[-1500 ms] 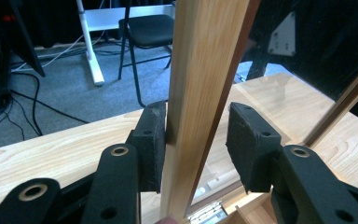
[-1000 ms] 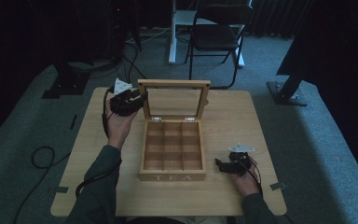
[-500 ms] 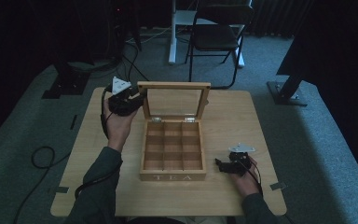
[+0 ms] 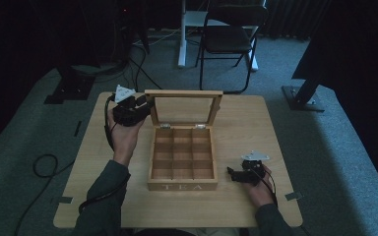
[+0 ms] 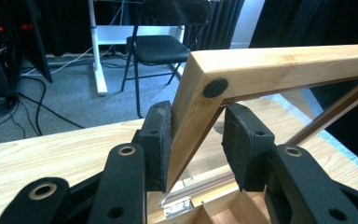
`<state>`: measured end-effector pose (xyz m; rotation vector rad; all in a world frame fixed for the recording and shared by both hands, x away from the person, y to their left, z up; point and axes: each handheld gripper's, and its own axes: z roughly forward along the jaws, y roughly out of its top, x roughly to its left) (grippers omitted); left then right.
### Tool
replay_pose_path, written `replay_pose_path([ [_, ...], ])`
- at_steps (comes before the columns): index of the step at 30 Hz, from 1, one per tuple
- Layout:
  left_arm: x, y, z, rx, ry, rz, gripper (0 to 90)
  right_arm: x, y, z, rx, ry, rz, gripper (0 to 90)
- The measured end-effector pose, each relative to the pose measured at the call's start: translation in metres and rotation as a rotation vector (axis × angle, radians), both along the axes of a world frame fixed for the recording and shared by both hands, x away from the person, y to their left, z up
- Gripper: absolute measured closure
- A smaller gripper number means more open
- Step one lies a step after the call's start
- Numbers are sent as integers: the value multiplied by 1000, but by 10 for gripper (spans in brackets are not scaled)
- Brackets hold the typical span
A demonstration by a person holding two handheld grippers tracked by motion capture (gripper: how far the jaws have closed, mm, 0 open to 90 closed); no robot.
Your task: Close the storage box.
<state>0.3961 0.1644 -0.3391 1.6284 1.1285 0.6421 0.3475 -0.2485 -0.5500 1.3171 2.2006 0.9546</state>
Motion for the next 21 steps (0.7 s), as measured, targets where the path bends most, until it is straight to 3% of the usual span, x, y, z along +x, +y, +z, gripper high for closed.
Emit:
replay_pose_path([
  [5, -5, 2, 3, -16, -14, -7, 635, 0, 0, 0, 0, 0, 0, 158],
  [7, -6, 0, 3, 12, -20, -2, 637, 0, 0, 0, -1, 0, 0, 158],
  [14, -11, -3, 3, 51, -40, 4, 617, 0, 0, 0, -1, 0, 0, 158],
  [21, -15, -4, 1, 50, -40, 9, 591, 0, 0, 0, -1, 1, 0, 158],
])
